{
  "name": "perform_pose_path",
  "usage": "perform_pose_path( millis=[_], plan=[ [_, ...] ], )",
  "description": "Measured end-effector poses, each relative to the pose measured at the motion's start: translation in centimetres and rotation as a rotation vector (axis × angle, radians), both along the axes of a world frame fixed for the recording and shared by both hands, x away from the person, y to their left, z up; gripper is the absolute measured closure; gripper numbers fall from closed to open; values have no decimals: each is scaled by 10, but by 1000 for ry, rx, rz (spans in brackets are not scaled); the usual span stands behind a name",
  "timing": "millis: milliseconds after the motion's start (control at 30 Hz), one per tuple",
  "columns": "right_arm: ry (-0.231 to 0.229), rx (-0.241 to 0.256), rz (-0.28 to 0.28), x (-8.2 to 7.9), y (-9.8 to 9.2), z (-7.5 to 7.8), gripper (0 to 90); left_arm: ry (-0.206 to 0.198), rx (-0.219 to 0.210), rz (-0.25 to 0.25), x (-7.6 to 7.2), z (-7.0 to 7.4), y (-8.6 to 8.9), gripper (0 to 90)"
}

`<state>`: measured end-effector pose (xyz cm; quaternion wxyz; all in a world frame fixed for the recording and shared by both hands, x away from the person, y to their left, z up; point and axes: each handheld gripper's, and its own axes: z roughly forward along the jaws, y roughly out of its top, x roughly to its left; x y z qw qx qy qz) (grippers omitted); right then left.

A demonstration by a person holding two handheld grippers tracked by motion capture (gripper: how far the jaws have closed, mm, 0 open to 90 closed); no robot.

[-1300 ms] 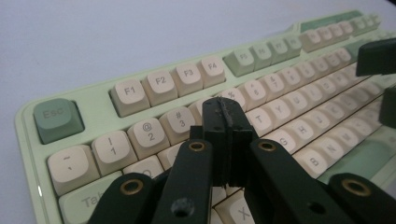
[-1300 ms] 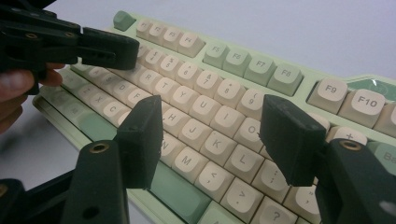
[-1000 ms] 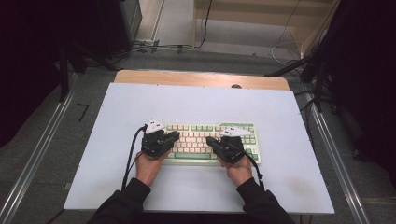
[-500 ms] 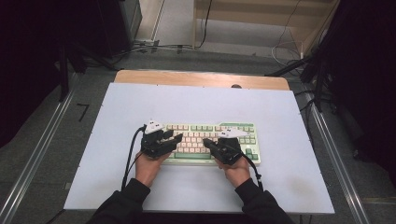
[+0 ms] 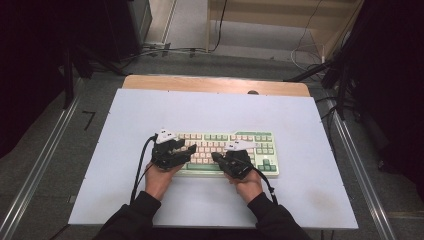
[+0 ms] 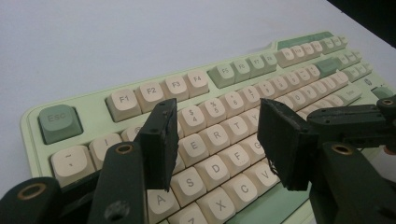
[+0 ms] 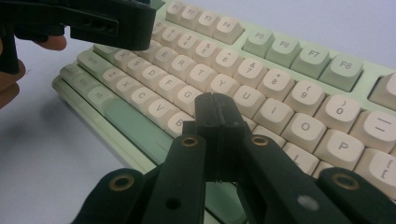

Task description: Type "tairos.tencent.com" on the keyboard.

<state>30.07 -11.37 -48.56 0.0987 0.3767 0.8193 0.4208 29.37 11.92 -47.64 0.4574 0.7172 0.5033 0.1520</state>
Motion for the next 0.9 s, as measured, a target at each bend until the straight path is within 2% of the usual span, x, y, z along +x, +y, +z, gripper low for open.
perform_pose_path(
  millis=[567, 900],
  plan=[
    [3, -27, 11, 0, 7, -6, 873, -4, 2, 5, 0, 0, 1, 474],
    [2, -26, 8, 0, 7, -6, 873, -3, 1, 3, 0, 0, 0, 473]
  ],
)
